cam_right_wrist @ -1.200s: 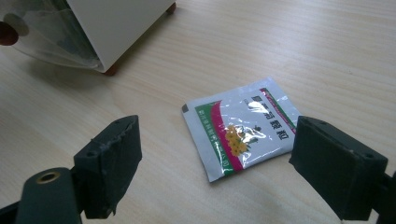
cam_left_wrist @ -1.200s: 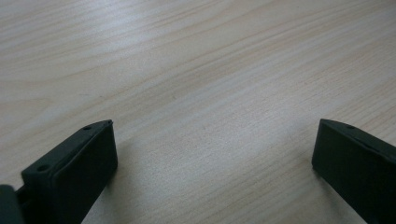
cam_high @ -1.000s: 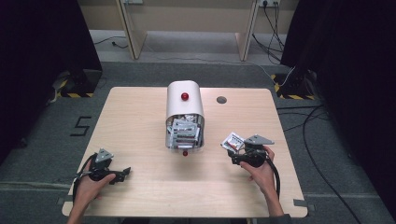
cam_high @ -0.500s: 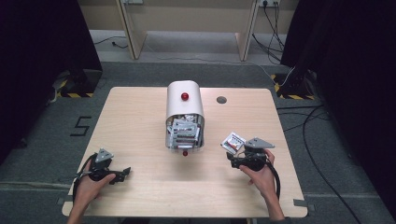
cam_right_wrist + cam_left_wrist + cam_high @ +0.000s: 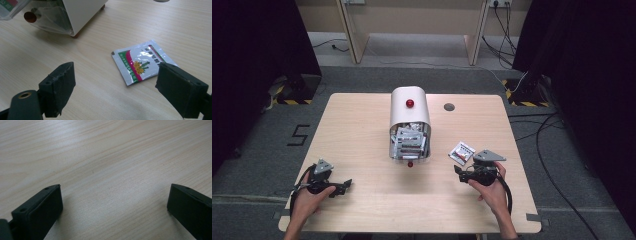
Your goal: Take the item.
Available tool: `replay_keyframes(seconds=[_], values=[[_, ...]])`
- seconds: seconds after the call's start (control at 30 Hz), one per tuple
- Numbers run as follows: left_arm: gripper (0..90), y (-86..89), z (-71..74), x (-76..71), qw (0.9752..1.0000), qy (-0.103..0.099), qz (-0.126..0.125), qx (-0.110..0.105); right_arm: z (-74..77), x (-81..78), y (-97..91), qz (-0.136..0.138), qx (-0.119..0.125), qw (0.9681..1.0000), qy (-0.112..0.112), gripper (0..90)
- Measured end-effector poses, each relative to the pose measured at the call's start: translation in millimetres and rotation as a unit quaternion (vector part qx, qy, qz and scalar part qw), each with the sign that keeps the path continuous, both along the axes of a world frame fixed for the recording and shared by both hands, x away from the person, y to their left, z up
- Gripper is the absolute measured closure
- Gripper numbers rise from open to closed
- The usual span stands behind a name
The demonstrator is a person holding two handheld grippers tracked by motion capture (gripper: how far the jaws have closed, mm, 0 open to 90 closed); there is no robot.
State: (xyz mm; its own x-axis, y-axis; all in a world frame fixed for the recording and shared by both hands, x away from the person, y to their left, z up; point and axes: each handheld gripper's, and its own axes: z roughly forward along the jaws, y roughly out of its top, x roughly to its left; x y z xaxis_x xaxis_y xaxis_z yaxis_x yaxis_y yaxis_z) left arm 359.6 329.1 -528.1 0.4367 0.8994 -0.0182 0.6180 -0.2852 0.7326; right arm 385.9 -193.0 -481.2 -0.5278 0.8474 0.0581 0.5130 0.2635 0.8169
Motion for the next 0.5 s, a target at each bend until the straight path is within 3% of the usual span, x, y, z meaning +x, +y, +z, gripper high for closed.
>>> replay_keyframes(seconds=[0.5], values=[[0.0, 0.0, 0.0, 0.0, 1.0, 0.0, 0.0, 0.0, -0.8, -10.4, 3.9, 0.008, 0.002, 1.0, 0.0, 16.3]])
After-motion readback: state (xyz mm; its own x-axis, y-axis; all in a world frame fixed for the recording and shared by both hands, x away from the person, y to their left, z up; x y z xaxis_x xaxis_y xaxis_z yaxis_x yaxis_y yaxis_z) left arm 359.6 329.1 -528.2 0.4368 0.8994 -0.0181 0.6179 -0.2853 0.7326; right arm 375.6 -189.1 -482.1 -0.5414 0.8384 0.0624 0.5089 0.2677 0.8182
